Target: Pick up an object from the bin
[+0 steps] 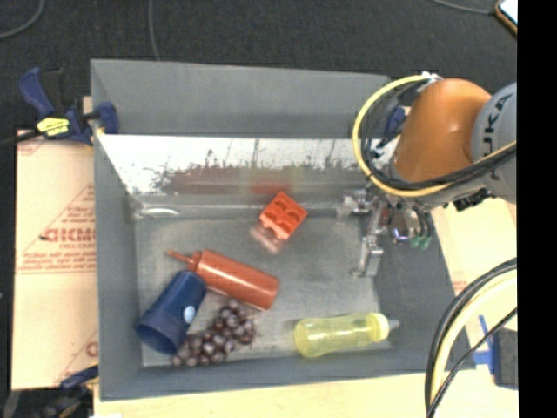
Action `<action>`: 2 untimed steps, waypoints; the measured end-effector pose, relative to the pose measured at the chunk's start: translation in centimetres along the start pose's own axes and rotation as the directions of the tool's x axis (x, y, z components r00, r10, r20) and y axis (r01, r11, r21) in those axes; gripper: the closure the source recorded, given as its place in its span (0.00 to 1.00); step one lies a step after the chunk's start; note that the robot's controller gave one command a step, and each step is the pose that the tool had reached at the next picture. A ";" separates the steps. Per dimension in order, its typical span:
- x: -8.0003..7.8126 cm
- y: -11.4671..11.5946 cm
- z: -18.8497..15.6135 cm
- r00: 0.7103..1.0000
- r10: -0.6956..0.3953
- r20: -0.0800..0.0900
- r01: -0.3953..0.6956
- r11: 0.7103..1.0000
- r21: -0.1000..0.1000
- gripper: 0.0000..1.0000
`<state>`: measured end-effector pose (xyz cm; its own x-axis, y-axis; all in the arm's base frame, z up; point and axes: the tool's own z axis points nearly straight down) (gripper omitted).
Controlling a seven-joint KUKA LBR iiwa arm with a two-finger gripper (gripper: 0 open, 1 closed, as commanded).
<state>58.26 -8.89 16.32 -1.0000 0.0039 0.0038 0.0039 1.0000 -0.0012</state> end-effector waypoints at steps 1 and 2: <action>-0.2 0.0 -0.5 1.000 -0.004 0.008 0.004 1.000 0.001 0.00; -7.4 8.1 9.0 0.960 -0.281 0.015 0.281 0.960 0.006 0.00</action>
Offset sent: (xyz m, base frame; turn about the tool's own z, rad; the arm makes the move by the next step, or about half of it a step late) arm 0.0707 0.0816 -0.0932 -0.2870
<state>65.70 -0.83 7.26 -0.9607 -0.2775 -0.0114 -0.2774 0.9607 -0.0063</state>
